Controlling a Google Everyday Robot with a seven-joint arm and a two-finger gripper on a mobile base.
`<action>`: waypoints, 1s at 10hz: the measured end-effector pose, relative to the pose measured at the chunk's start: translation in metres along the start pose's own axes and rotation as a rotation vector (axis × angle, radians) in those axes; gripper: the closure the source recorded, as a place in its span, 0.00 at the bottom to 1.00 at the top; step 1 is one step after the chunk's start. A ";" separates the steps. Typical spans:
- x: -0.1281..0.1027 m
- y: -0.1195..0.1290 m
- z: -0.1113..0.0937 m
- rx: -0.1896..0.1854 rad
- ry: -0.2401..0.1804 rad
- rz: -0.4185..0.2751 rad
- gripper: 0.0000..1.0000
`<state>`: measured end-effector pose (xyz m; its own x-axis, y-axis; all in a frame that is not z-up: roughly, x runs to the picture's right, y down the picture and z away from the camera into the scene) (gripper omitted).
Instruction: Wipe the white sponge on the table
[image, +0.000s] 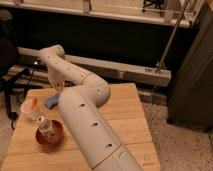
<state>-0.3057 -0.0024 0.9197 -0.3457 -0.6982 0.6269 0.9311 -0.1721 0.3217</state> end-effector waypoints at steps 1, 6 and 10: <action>0.003 -0.008 0.001 0.006 0.009 -0.043 0.20; 0.001 -0.037 0.010 0.008 -0.001 -0.165 0.20; -0.011 -0.024 0.014 -0.099 -0.048 0.079 0.20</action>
<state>-0.3256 0.0188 0.9154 -0.2736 -0.6784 0.6818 0.9618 -0.1873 0.1996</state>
